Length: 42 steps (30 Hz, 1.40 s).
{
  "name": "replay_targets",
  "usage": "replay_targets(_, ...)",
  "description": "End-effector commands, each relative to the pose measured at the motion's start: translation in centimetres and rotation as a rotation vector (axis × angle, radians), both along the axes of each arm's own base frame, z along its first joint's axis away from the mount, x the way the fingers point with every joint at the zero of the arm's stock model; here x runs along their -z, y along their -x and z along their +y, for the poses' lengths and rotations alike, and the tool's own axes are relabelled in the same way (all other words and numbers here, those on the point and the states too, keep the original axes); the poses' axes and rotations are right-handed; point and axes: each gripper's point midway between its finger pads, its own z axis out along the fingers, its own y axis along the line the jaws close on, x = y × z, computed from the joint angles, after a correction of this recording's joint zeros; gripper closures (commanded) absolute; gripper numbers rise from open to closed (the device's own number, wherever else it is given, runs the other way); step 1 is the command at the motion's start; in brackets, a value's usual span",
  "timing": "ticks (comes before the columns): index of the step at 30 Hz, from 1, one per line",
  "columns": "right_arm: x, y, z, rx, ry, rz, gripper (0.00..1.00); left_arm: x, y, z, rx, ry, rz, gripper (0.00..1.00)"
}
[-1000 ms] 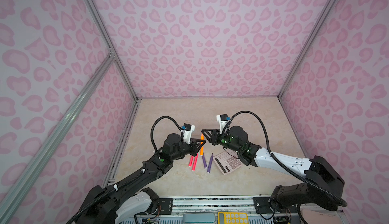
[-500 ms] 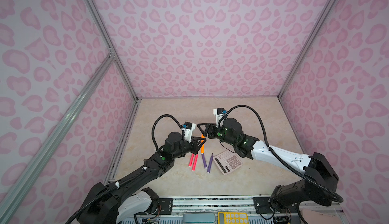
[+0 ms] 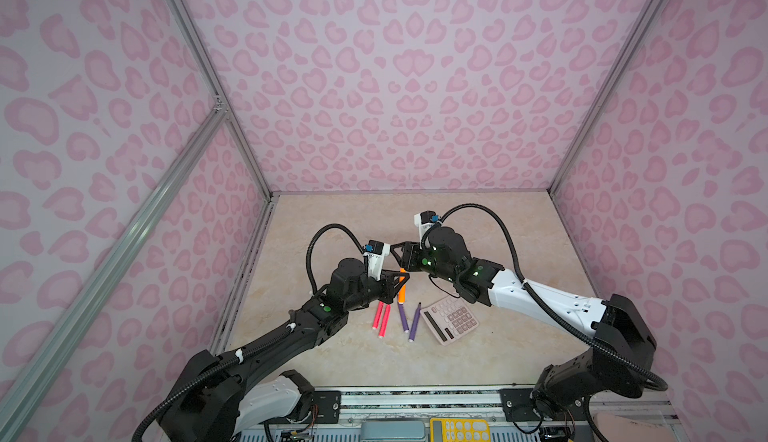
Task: Insert the pens into the pen caps
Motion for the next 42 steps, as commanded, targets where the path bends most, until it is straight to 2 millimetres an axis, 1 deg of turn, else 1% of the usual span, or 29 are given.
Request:
replay_targets(1,1.1,-0.1,-0.2,0.006,0.041,0.009,0.68,-1.0,-0.2,-0.3,0.01,0.014,-0.03,0.97)
replay_targets(5,1.4,-0.2,0.2,-0.003,0.056,0.023,0.85,-1.0,-0.2,-0.2,0.001,0.008,-0.035,0.97)
replay_targets(10,2.0,-0.1,0.3,-0.01,0.07,0.026,1.0,-0.9,-0.2,-0.3,0.005,0.01,-0.027,0.97)
replay_targets(14,2.2,0.5,0.5,-0.016,0.066,0.018,1.0,-0.7,-0.7,0.2,-0.034,0.001,-0.016,0.96)
replay_targets(19,3.6,1.6,1.1,-0.027,0.101,0.011,1.0,-0.8,-0.7,0.3,-0.036,0.022,-0.007,0.96)
replay_targets(23,5.0,1.8,1.3,-0.045,0.138,0.025,1.0,-1.1,-0.8,0.6,-0.044,0.018,-0.018,0.96)
replay_targets(25,5.4,1.8,1.0,-0.042,0.178,0.032,1.0,-1.0,-0.9,0.9,-0.062,0.002,-0.026,0.96)
replay_targets(27,5.9,1.7,0.1,-0.014,0.245,0.05,1.0,-0.8,-1.4,1.6,-0.105,-0.03,-0.028,0.96)
replay_targets(30,6.2,1.7,-0.6,0.008,0.272,0.055,1.0,-0.5,-1.8,2.6,-0.163,-0.063,-0.027,0.96)
replay_targets(33,7.0,2.4,0.1,-0.003,0.284,0.064,1.0,-0.9,-1.9,3.2,-0.191,-0.066,-0.049,0.96)
replay_targets(36,7.9,3.2,0.8,0.0,0.311,0.076,1.0,-1.0,-2.3,4.4,-0.257,-0.084,-0.059,0.96)
replay_targets(40,9.2,3.9,1.3,0.005,0.297,0.078,1.0,-0.8,-2.7,5.3,-0.295,-0.079,-0.049,0.96)
replay_targets(41,9.6,4.0,1.4,0.007,0.292,0.086,1.0,-0.1,-2.6,5.5,-0.296,-0.099,-0.025,0.96)
replay_targets(42,9.8,4.0,1.4,0.01,0.281,0.093,1.0,-0.1,-2.7,5.6,-0.301,-0.1,-0.021,0.96)
